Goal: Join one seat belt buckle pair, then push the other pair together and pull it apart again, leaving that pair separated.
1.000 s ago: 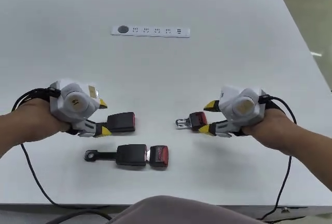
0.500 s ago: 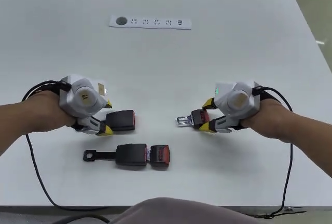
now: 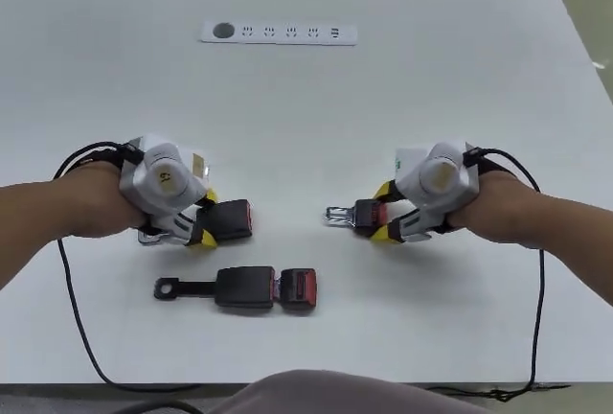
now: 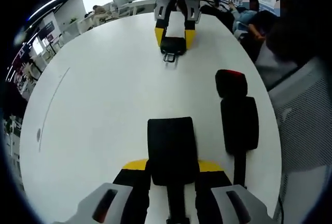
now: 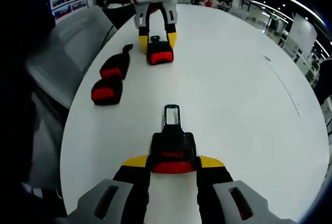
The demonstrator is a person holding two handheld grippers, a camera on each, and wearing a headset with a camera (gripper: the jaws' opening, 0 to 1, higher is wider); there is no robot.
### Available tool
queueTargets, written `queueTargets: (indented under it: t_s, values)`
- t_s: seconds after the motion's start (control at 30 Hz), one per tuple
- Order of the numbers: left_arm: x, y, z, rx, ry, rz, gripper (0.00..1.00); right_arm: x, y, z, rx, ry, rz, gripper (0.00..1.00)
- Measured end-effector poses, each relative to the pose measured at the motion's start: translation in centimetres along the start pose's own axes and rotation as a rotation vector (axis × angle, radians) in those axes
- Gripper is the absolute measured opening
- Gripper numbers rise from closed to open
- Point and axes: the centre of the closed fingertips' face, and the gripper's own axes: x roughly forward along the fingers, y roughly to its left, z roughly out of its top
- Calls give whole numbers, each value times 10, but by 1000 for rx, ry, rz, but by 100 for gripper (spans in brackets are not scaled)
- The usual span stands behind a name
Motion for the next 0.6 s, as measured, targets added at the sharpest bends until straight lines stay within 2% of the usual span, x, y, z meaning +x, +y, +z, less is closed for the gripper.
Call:
queueTargets:
  t_s: [0.2,0.37,0.6]
  values:
    - [2,2,-3,41,22,-17,34,1,1,0,-3,-2,2,31]
    - [3,2,-3,46,30,-18,34,1,2,0,7,12,0,31]
    - [4,2,-5,75,44,-25,33,8,8,10,-14,20,11,31]
